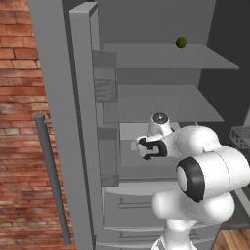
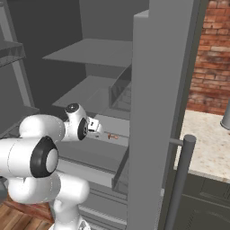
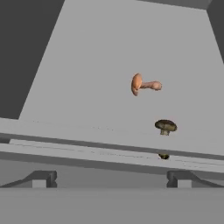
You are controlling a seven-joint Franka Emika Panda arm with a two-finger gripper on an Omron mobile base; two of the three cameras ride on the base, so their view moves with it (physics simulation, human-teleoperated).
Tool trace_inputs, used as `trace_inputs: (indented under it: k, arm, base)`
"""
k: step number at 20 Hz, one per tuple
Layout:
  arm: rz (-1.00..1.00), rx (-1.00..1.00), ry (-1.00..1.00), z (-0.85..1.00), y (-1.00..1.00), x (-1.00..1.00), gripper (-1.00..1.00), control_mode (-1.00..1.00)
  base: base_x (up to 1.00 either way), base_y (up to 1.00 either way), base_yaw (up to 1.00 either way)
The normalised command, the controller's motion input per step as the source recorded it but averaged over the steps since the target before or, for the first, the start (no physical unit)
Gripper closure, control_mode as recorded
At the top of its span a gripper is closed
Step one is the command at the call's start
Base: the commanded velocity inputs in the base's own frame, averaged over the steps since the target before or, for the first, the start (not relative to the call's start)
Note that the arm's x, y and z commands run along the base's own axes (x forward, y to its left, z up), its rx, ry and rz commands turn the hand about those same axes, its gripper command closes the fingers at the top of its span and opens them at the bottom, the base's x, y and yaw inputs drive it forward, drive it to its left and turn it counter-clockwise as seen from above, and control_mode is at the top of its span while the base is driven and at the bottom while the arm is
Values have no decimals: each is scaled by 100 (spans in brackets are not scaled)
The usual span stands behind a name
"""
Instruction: Place the mushrooms inside the fridge drawer. Close the drawer after placing the vegetables.
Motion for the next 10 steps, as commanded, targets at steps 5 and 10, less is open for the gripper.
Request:
trace_inputs:
  k: [5,10]
  arm:
    - [0,0,0,0,-2,56,-100,-100]
    - [0,0,0,0,0,67,-100,-100]
  base:
    - [0,0,0]
    - [0,0,0]
